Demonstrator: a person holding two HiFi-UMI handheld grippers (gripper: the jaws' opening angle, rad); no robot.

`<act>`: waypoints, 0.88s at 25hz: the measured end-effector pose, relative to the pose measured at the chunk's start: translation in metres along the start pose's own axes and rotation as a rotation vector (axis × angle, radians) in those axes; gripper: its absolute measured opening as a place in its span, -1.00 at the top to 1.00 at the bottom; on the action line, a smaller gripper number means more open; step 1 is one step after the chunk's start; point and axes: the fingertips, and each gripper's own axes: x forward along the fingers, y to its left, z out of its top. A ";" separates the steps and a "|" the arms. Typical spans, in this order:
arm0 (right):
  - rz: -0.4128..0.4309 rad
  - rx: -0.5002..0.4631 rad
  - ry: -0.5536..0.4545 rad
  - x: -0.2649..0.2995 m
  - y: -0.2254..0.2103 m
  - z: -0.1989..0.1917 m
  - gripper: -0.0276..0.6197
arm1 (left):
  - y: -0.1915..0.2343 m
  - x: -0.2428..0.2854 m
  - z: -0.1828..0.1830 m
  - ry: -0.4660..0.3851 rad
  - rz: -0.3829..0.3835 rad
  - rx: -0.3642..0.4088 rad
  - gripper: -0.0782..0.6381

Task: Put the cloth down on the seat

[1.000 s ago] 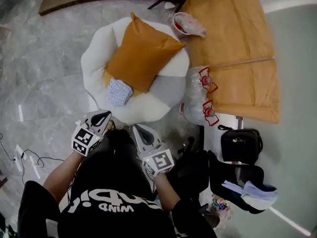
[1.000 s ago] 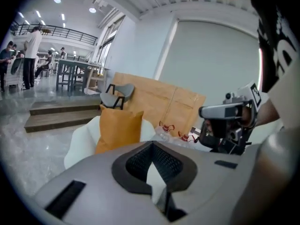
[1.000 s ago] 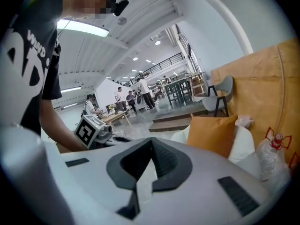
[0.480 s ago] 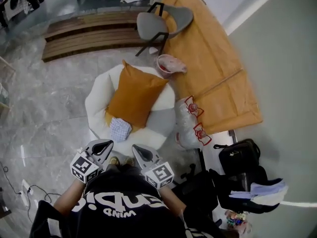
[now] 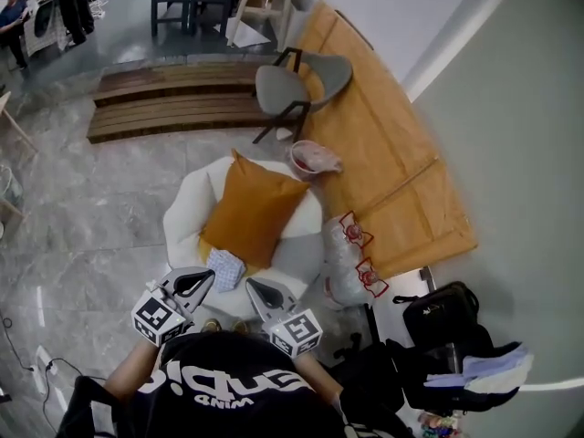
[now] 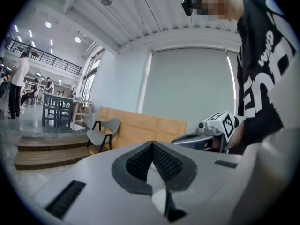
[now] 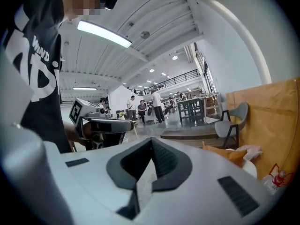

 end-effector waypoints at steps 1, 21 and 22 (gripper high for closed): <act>-0.001 -0.002 -0.001 0.000 -0.001 0.001 0.85 | 0.001 -0.001 0.001 -0.002 0.001 -0.002 0.76; 0.035 -0.033 -0.014 0.015 -0.004 0.013 0.86 | 0.015 0.002 0.015 -0.034 0.032 -0.028 0.76; 0.037 -0.033 -0.015 0.014 -0.004 0.013 0.86 | 0.014 0.003 0.015 -0.034 0.033 -0.029 0.76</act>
